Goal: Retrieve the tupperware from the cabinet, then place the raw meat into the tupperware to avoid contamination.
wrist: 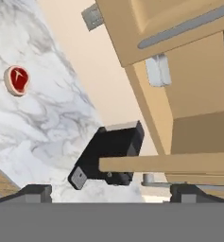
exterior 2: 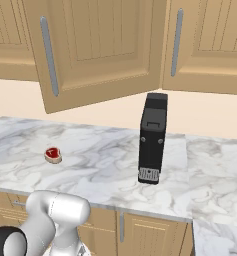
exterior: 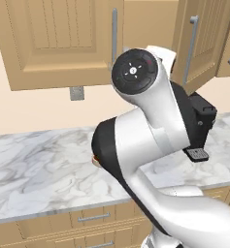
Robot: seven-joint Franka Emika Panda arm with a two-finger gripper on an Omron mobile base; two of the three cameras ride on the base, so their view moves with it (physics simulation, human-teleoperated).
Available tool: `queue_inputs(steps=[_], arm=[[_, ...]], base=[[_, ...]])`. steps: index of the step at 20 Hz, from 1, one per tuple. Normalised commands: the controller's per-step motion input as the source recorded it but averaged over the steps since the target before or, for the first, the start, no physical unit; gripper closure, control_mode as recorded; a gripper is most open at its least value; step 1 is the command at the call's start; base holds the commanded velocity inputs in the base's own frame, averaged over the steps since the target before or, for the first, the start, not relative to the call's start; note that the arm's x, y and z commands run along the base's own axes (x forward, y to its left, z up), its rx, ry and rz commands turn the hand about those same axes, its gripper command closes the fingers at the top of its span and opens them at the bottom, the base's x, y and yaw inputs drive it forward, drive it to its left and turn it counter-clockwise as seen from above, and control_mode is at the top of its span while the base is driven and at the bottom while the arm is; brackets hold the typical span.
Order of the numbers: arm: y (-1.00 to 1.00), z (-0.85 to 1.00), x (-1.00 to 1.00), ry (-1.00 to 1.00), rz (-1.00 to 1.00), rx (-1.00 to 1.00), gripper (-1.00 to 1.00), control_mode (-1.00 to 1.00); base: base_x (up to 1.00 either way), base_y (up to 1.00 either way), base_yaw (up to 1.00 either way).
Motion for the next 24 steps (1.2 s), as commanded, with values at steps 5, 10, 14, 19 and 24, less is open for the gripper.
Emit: queue_inputs(steps=[5, 10, 14, 19, 24], arm=[[0.09, -0.05, 0.21, 0.15, 0.01, -0.25, -1.00, -1.00], [0.00, 0.00, 0.29, 0.08, -0.04, -0.06, -1.00, -1.00], [-0.01, -0.01, 0.32, 0.00, -0.09, -0.03, -1.00, -1.00], [-0.05, -0.11, 0.35, -0.04, -0.08, -0.03, -1.00, -1.00], [-0.10, -0.15, 0.29, -0.07, -0.04, -0.02, -1.00, -1.00]], base=[[0.00, 0.00, 0.00], [0.00, 0.00, 0.00], [0.00, 0.00, 0.00], [0.00, 0.00, 0.00], [0.00, 0.00, 0.00]])
